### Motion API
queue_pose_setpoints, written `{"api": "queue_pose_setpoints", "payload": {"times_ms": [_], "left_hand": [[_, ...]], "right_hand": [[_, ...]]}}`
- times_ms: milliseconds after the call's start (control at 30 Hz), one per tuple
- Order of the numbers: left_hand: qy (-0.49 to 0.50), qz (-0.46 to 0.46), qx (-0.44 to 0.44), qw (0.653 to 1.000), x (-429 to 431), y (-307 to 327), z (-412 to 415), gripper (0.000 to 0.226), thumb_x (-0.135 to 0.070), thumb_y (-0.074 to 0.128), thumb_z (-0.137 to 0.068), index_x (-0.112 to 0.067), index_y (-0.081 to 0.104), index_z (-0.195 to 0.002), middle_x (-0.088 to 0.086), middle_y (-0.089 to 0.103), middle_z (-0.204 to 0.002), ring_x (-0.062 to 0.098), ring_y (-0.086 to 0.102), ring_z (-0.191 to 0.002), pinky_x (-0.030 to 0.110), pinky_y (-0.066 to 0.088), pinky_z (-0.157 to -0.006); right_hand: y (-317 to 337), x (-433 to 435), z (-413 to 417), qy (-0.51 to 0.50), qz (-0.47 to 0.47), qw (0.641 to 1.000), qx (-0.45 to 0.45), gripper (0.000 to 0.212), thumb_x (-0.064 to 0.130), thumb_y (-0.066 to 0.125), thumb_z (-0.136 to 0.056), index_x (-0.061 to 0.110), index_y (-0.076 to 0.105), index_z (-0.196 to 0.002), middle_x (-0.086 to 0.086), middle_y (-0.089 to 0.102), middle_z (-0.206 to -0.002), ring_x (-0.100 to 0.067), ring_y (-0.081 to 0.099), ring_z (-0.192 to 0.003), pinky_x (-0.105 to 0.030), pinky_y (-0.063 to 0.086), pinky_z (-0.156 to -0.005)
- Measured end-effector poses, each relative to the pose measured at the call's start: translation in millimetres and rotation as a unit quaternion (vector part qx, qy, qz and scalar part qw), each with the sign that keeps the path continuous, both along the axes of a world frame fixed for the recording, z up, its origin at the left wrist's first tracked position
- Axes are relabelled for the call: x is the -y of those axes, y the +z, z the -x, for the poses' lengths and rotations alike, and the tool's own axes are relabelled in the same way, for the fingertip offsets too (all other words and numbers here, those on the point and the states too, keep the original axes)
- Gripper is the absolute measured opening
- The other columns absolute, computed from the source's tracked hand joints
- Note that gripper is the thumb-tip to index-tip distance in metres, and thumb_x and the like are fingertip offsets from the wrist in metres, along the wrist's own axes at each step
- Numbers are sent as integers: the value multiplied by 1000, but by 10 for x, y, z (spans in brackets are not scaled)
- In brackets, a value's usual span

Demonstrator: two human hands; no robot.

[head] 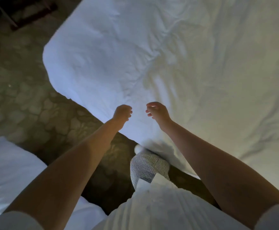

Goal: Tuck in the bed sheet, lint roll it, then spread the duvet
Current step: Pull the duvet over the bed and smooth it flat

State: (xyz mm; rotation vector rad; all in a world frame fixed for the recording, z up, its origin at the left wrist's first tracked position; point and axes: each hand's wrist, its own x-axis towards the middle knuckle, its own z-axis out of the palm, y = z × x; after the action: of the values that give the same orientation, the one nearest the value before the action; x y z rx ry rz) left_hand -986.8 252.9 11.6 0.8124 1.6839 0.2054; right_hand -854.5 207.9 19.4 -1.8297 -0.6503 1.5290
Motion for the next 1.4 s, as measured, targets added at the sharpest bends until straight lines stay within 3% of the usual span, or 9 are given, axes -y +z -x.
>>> {"api": "queue_pose_setpoints", "payload": {"times_ms": [233, 400, 600, 733, 933, 1000, 1100, 1233, 1400], "left_hand": [[-5, -52, 46, 998, -1366, 361, 780, 11, -12, 46, -97, -7, 55, -101, 8, 58, -93, 15, 54, -73, 20, 43, -66], [25, -77, 49, 995, -2355, 576, 1690, 13, -15, 46, -97, -7, 55, -102, 2, 59, -83, 13, 55, -71, 20, 44, -67], [58, -108, 25, 992, -3281, 702, 2876, 12, -18, 44, -98, -12, 52, -105, 5, 59, -94, 14, 56, -73, 21, 45, -68], [83, -142, -1, 986, -4033, 685, 3633, 17, -14, 41, -96, -15, 43, -113, 0, 52, -83, 12, 53, -64, 21, 42, -60], [3, -151, -9, 989, -5164, 723, 4583, 17, -11, 38, -96, -15, 48, -82, 2, 47, -73, 12, 49, -58, 23, 39, -57], [-32, -142, -8, 989, -5534, 810, 4708, 13, -14, 39, -98, -13, 49, -90, -1, 49, -75, 11, 49, -60, 22, 39, -56], [-87, -142, 9, 986, -6116, 873, 4692, 23, -16, 38, -99, -16, 48, -78, -1, 50, -74, 10, 48, -60, 19, 40, -51], [-144, -125, 43, 981, -6890, 861, 4512, 9, -18, 40, -99, -13, 48, -98, 1, 53, -80, 9, 49, -62, 16, 42, -53], [-223, -161, 41, 961, -8140, 927, 4225, 25, -16, 42, -98, -18, 47, -74, -2, 53, -70, 8, 48, -55, 17, 36, -47]], "right_hand": [[20, -1458, 851, -23, -18, 1000, 10, 19, -8, 49, -85, 7, 59, -92, -3, 55, -66, -8, 50, -52, -6, 34, -40], [22, -2567, 1652, -26, 1, 999, 47, 10, 3, 50, -88, 9, 58, -89, 0, 53, -63, -10, 48, -52, -12, 37, -47], [211, -3643, 2834, 10, -26, 1000, 7, 13, 7, 49, -90, 8, 57, -100, -5, 55, -77, -11, 50, -59, -9, 39, -45], [241, -4383, 3586, -1, -55, 998, -6, 19, 6, 50, -91, 4, 59, -107, -3, 54, -73, -11, 51, -59, -8, 38, -43], [315, -5304, 4526, -67, -46, 997, -14, 10, 13, 47, -94, 8, 55, -98, -2, 55, -70, -13, 52, -60, -20, 40, -56], [427, -5572, 4668, -101, -42, 994, -22, 9, 12, 46, -95, 8, 54, -94, -3, 54, -70, -13, 50, -61, -20, 41, -57], [562, -5998, 4700, -140, -68, 988, -16, 11, 11, 47, -94, 7, 57, -93, -4, 55, -70, -12, 51, -61, -12, 43, -49], [544, -6634, 4621, -221, -80, 972, 28, 11, 11, 45, -95, 9, 56, -99, -3, 55, -74, -12, 52, -64, -15, 43, -55], [511, -7783, 4422, -282, -85, 955, 17, 11, 11, 43, -96, 10, 53, -97, -3, 52, -73, -13, 49, -63, -21, 41, -56]]}}
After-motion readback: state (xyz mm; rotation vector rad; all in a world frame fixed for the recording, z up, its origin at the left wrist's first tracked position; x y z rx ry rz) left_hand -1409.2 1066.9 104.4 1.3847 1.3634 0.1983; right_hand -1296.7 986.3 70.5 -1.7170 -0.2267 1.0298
